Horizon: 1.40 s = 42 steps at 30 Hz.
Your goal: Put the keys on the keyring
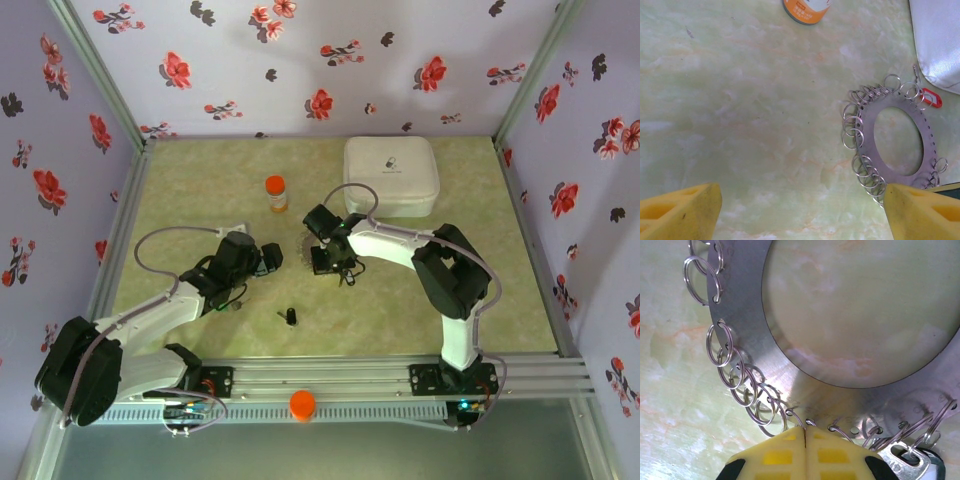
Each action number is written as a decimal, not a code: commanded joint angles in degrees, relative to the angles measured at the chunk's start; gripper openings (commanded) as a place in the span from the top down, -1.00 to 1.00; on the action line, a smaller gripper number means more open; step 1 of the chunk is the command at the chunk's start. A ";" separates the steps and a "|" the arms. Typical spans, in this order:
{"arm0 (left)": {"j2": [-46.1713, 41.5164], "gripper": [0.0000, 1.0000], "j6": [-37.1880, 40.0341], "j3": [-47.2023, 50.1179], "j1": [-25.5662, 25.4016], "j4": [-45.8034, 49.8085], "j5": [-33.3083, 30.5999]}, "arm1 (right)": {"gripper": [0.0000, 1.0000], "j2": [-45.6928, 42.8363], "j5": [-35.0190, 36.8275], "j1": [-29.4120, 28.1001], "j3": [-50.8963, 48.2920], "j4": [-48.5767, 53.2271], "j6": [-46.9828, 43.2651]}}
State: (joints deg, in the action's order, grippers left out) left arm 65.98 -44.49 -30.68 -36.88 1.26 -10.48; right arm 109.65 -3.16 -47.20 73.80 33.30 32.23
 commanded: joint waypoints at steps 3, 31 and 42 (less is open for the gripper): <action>0.07 -0.68 -0.24 -0.51 -0.29 0.23 -1.49 | 1.00 -0.60 4.61 -2.41 3.45 6.32 -4.58; 1.06 -0.68 -0.75 -0.05 -0.40 -0.11 -1.38 | 0.93 4.27 6.38 -5.79 6.55 8.81 -7.37; 0.90 -0.68 -0.52 0.10 -0.37 -0.20 -1.37 | 0.77 4.07 3.57 -5.12 5.83 6.23 -5.83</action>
State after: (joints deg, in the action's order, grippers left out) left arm 66.89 -44.51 -30.68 -36.88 1.67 -10.48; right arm 112.99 2.26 -52.49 79.46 40.51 25.39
